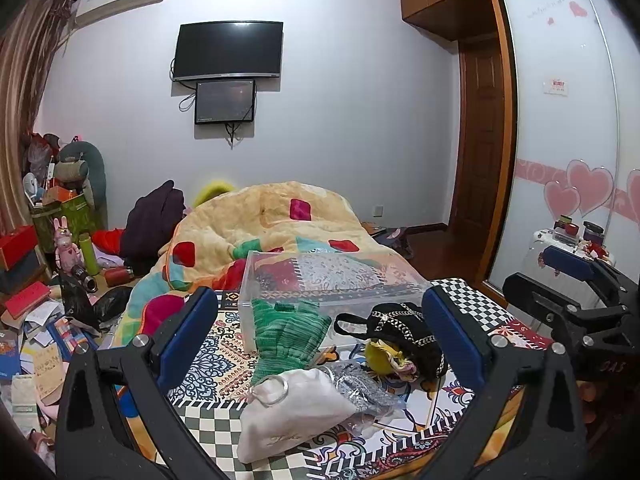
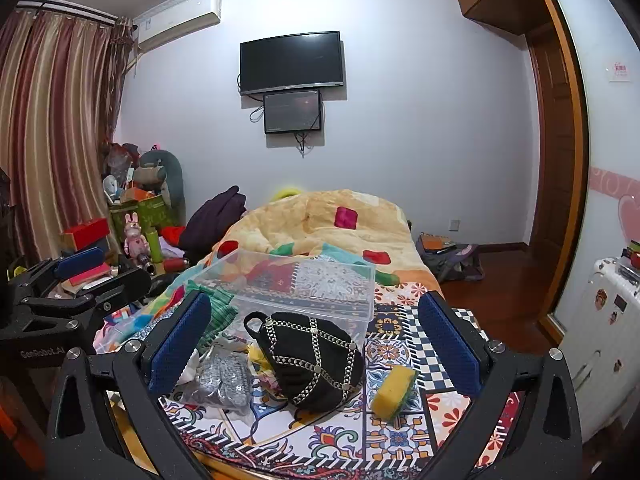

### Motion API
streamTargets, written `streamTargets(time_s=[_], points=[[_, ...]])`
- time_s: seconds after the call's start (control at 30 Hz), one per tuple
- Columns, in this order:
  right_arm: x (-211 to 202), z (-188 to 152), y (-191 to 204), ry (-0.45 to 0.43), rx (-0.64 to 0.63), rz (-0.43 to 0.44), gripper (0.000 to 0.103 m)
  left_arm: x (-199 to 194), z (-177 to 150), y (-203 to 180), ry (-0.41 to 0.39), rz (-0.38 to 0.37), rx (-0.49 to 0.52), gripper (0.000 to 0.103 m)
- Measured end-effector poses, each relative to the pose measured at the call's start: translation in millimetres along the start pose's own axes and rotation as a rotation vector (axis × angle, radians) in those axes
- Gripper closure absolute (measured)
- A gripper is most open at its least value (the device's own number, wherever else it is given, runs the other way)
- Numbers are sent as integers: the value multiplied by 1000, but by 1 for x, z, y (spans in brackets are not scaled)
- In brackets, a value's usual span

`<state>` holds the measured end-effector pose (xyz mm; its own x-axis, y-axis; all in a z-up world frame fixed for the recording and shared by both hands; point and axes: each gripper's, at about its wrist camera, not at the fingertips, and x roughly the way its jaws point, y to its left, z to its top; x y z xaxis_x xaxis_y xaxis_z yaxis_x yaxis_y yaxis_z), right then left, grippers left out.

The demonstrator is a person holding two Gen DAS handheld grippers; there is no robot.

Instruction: Organize soft objects

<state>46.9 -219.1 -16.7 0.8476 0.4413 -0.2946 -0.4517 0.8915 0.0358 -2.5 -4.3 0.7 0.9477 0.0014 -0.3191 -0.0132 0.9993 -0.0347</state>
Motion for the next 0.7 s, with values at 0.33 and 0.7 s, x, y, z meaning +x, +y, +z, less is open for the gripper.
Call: streamTargets(time_s=[0.33, 0.7], points=[[-1, -4, -1, -2, 0, 6, 0, -2, 0, -2, -4, -2, 2, 0], [1, -6, -2, -6, 4, 7, 0, -3, 1, -2, -4, -4, -2, 0]])
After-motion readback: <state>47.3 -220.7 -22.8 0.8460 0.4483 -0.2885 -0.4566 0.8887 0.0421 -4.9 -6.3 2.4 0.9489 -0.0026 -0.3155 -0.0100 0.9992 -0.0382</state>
